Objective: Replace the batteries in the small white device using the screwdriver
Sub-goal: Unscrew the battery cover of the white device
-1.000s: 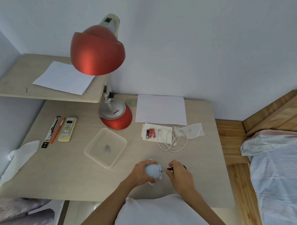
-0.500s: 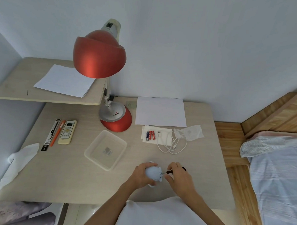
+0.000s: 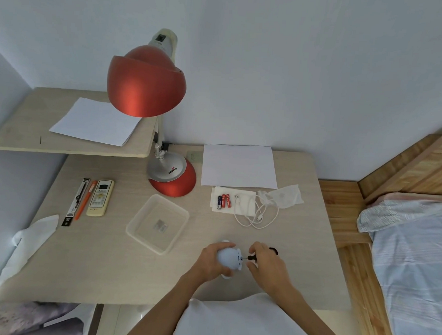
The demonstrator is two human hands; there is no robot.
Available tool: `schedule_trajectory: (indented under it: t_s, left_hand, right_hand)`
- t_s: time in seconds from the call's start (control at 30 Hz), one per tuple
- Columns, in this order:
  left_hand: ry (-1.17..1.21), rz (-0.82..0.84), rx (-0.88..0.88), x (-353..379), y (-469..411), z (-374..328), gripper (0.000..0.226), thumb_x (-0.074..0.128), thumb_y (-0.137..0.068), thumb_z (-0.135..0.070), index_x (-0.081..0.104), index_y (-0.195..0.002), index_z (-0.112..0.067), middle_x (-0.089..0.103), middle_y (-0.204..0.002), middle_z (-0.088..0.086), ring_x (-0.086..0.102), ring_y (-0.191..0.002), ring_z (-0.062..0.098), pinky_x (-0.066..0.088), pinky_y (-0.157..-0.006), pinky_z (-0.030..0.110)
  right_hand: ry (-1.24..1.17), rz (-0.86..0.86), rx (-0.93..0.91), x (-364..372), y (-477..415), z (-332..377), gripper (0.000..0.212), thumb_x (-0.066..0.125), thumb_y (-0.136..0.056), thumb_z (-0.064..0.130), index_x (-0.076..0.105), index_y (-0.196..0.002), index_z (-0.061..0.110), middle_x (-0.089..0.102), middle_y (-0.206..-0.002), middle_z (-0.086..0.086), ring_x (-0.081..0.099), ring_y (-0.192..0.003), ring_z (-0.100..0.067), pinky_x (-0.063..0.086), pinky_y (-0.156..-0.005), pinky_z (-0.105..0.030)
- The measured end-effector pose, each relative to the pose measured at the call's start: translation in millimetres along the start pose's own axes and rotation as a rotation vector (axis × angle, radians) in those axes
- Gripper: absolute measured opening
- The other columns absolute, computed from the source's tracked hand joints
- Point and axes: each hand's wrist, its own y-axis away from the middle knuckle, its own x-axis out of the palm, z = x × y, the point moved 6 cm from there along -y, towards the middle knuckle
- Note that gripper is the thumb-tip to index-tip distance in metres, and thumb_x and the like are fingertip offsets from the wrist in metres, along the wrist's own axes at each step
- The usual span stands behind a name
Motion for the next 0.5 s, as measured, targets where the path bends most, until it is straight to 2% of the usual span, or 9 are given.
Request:
schedule_trajectory:
  t_s: [0.13,0.3,0.43,0.5]
  left_hand:
    - [0.008,0.005,0.0,0.0,-0.3,0.2,0.084,0.097,-0.068,-0.014,0.063,-0.145,-0.026,0.054,-0.151,0.002,0.054,-0.135,0.022,0.053,-0.109,0.035]
    - [0.0,0.009,0.004,0.2,0.3,0.9,0.085,0.097,-0.069,-0.016,0.062,-0.146,-0.027,0.053,-0.152,0.002,0.053,-0.135,0.022,0.053,-0.108,0.033]
    - [-0.001,0.011,0.007,-0.1,0.0,1.2,0.085,0.097,-0.069,-0.015,0.063,-0.146,-0.026,0.054,-0.152,0.003,0.053,-0.135,0.022,0.053,-0.109,0.035]
    - [-0.001,0.012,0.011,-0.2,-0.7,1.6,0.085,0.097,-0.069,-0.015,0.063,-0.146,-0.026,0.054,-0.152,0.003,0.054,-0.134,0.022,0.054,-0.108,0.035]
  right_hand:
    - [0.007,-0.009,-0.003,0.9,-1.4,1.4,0.012,0.057,-0.107,0.029,0.059,-0.116,0.021,0.062,-0.12,0.005,0.063,-0.102,-0.021,0.055,-0.086,-0.039]
    - [-0.013,-0.027,0.02,0.0,-0.6,0.6,0.018,0.057,-0.107,0.037,0.061,-0.11,0.019,0.066,-0.113,0.004,0.063,-0.1,-0.02,0.054,-0.083,-0.037]
    - [-0.024,0.002,0.005,1.4,0.6,1.8,0.026,0.062,-0.103,0.031,0.053,-0.126,0.023,0.062,-0.121,0.006,0.065,-0.105,-0.02,0.055,-0.083,-0.036]
    - [-0.016,-0.001,-0.004,2.4,0.7,1.8,0.023,0.058,-0.104,0.023,0.054,-0.126,0.022,0.062,-0.125,0.007,0.063,-0.108,-0.021,0.055,-0.086,-0.038]
